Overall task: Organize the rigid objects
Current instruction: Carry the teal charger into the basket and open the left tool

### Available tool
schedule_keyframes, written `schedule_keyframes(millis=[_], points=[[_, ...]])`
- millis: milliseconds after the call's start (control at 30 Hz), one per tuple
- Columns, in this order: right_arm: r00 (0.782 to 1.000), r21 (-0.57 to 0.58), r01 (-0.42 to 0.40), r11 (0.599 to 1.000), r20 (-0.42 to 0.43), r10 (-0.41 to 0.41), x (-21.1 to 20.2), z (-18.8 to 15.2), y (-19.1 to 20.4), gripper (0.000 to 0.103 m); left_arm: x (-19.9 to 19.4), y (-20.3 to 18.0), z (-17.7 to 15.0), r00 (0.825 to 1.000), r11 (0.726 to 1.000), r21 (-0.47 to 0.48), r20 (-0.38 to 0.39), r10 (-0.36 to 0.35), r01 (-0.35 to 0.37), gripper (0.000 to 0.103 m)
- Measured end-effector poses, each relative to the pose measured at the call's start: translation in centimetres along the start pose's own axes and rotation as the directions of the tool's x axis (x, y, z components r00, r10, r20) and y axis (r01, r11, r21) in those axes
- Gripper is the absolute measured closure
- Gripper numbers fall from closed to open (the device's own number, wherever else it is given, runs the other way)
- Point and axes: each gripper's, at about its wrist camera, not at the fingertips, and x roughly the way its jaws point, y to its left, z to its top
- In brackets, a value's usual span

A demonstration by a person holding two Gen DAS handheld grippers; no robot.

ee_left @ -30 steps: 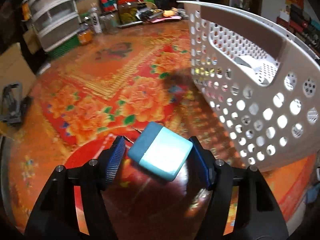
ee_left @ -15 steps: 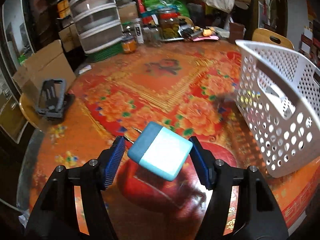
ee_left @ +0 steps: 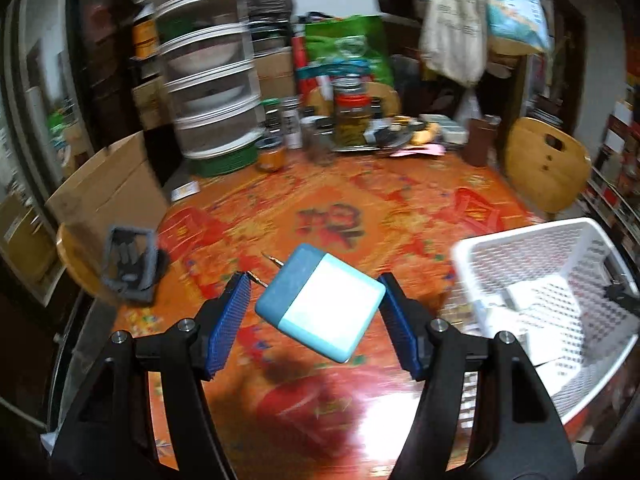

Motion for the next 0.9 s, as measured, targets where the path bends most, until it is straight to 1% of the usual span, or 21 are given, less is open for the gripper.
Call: schedule_keyframes(millis=[100, 167, 267, 400, 500, 600, 700, 800, 900], points=[[1.000, -0.001, 0.001, 1.000, 0.000, -0.001, 0.0, 0.0, 0.0, 0.089, 0.0, -4.3, 1.2, 0.998, 0.996, 0.061, -0.024, -0.065, 0.067, 0.040], [1.000, 0.000, 0.000, 1.000, 0.000, 0.000, 0.0, 0.0, 0.0, 0.089, 0.4, -8.0, 1.4, 0.994, 0.987, 0.126, -0.044, -0.099, 0.104, 0.040], [1.000, -0.002, 0.001, 1.000, -0.001, -0.001, 0.0, 0.0, 0.0, 0.089, 1.2, -12.3, 1.3, 0.988, 0.972, 0.183, -0.074, -0.138, 0.150, 0.040], [1.000, -0.002, 0.000, 1.000, -0.001, 0.000, 0.0, -0.1, 0.1, 0.089, 1.9, -16.8, 0.8, 0.981, 0.953, 0.242, -0.107, -0.160, 0.182, 0.040], [1.000, -0.003, 0.001, 1.000, 0.000, -0.001, 0.0, -0.1, 0.1, 0.089, 2.8, -18.8, 0.3, 0.979, 0.942, 0.278, -0.129, -0.158, 0.189, 0.040], [1.000, -0.002, -0.004, 1.000, 0.002, 0.004, 0.0, -0.2, 0.1, 0.089, 3.9, -20.5, 0.0, 0.972, 0.929, 0.306, -0.166, -0.164, 0.209, 0.040], [1.000, -0.004, -0.004, 1.000, 0.000, 0.004, 0.0, -0.2, 0.0, 0.089, 4.8, -21.1, -0.4, 0.969, 0.922, 0.321, -0.186, -0.163, 0.217, 0.040], [1.000, -0.004, -0.005, 1.000, 0.001, 0.005, 0.0, -0.3, 0.0, 0.089, 5.8, -22.0, -0.7, 0.958, 0.910, 0.335, -0.228, -0.173, 0.244, 0.040], [1.000, -0.006, -0.008, 1.000, 0.001, 0.008, 0.0, -0.3, 0.1, 0.089, 6.7, -23.0, -1.3, 0.954, 0.901, 0.356, -0.253, -0.163, 0.248, 0.040]])
